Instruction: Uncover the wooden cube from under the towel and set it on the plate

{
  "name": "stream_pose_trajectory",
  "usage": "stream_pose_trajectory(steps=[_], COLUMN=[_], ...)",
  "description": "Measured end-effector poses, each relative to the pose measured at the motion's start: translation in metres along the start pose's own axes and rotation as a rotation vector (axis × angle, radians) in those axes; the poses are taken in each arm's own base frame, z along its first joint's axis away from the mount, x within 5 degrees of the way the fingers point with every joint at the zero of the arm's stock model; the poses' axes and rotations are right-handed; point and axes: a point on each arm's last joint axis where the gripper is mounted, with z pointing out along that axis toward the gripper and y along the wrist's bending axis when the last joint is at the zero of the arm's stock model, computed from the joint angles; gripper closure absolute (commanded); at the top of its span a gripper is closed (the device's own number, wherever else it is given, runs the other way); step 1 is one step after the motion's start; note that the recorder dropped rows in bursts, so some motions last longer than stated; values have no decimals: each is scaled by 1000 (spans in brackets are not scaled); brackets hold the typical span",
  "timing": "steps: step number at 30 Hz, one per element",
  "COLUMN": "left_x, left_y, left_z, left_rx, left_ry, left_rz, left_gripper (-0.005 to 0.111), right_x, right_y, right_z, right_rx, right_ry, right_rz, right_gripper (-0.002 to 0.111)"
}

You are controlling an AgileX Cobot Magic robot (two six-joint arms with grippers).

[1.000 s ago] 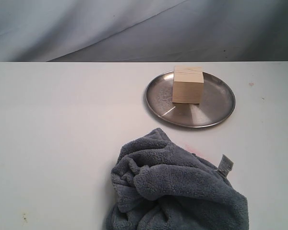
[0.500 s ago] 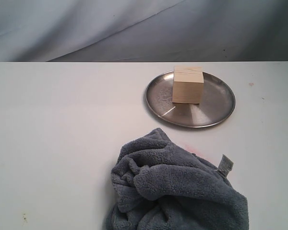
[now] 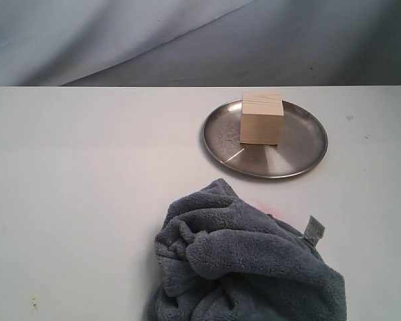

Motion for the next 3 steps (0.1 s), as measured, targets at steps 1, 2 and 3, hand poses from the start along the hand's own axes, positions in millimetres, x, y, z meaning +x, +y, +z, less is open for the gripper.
stream_pose_trajectory(steps=[1, 2, 3], left_x=[0, 0, 0], left_y=[0, 0, 0], left_z=[0, 0, 0], left_rx=[0, 0, 0], left_ry=[0, 0, 0], left_rz=[0, 0, 0], left_gripper=[107, 107, 107], right_x=[0, 0, 0], right_y=[0, 0, 0], right_z=[0, 0, 0], right_rx=[0, 0, 0], right_ry=[0, 0, 0], right_rz=[0, 0, 0], right_gripper=[108, 108, 108])
